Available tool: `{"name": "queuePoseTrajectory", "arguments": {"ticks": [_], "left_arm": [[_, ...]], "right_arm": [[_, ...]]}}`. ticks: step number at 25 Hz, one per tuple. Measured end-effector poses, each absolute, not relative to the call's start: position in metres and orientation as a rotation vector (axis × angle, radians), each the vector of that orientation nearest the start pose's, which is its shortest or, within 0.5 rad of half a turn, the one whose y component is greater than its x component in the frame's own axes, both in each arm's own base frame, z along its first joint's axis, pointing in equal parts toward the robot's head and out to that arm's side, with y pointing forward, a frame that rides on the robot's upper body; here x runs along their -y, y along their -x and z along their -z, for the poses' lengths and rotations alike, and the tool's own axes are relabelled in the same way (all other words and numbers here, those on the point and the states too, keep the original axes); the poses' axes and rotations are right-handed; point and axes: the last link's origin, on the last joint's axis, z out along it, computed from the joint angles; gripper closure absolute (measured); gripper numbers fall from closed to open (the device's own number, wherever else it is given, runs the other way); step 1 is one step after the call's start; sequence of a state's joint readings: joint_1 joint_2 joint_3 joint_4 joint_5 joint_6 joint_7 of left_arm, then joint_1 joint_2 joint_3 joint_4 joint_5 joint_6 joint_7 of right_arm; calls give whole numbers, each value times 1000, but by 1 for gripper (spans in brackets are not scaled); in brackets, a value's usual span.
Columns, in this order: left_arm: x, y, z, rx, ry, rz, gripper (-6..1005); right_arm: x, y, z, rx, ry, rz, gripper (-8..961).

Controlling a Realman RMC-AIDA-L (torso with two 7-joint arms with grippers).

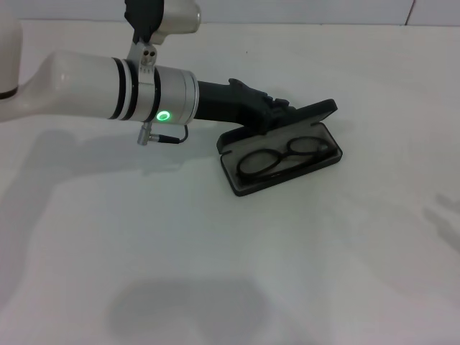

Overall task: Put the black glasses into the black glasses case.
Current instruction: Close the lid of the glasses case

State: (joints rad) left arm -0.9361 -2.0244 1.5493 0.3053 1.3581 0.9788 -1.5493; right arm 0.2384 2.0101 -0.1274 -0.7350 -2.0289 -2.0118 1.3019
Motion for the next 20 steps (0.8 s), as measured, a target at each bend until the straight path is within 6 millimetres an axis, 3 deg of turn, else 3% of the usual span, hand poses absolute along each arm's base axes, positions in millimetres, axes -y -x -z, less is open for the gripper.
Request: {"name": "queuePoseTrajectory", "arguments": {"ticks": [11,20], "left_arm": [[-400,164,100,669,2837,403,835],[-380,168,115,628,2930,346,830]], "right_arm": [[-211,-343,-103,-715,2316,-1029,617],[-210,-343,-101,-724,2315,-1045,617]]}}
